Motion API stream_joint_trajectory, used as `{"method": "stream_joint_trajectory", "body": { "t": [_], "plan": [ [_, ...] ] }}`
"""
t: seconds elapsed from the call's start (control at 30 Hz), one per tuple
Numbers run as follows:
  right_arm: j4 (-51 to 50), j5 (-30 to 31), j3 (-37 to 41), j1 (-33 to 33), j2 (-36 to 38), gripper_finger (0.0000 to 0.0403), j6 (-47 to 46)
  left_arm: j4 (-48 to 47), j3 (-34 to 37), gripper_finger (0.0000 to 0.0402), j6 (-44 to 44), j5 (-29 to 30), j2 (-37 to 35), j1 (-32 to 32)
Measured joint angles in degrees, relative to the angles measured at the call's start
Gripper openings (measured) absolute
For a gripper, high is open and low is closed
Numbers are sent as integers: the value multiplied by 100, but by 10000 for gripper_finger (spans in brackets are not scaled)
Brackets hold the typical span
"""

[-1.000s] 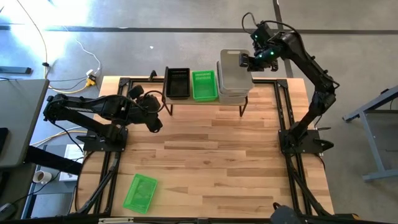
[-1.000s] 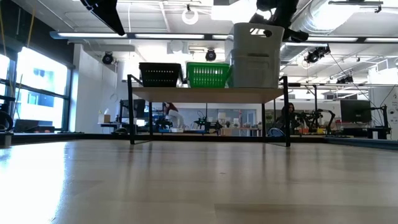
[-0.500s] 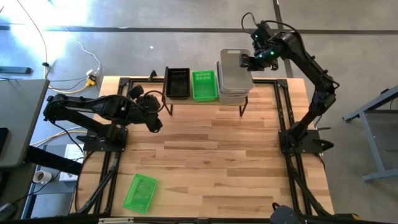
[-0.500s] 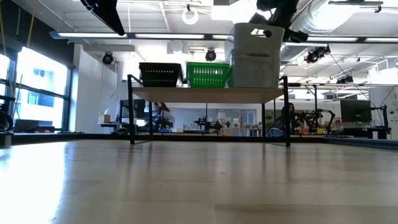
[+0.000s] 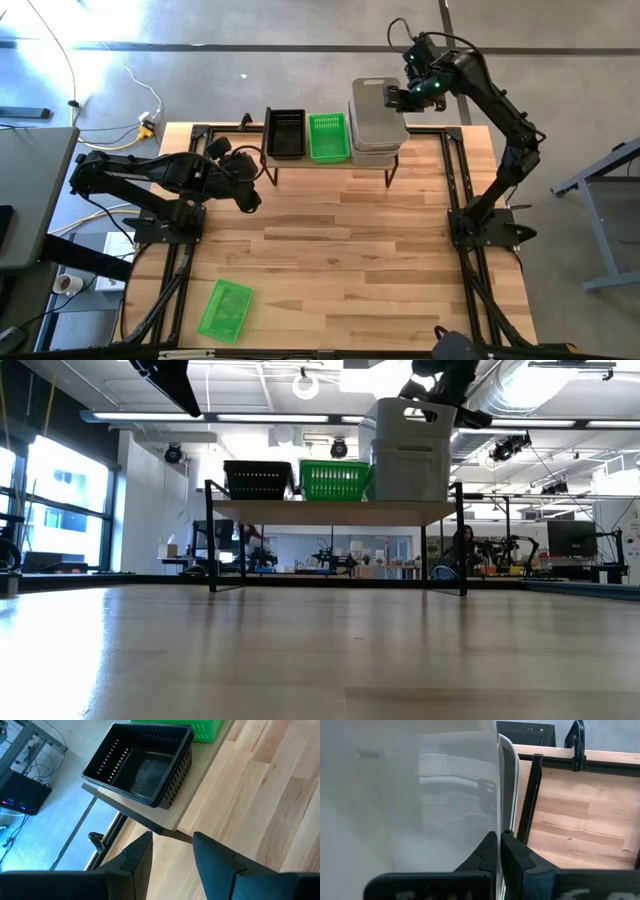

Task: Stack baskets on shelf by color
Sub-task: Stack the gray bin on top of the stacked gray bins on the shelf, then stack the green bin on top of the stacked green bins on the shelf

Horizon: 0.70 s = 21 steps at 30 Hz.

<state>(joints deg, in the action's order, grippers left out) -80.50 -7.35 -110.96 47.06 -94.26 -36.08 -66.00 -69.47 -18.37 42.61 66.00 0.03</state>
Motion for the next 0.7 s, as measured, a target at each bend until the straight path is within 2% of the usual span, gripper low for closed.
{"method": "stream_joint_trajectory", "body": {
  "t": [0.13,0.43,0.6,0.7],
  "plan": [
    [8,-1,0,-39,0,17,-2,2,0,131,0,0,0,0],
    [199,61,0,-15,2,98,-115,2,0,131,0,0,0,0],
    [200,61,0,-10,44,100,30,-1,0,131,-1,-7,0,0],
    [196,61,0,-50,153,94,56,-24,0,131,-4,-218,0,0]
  ]
}}
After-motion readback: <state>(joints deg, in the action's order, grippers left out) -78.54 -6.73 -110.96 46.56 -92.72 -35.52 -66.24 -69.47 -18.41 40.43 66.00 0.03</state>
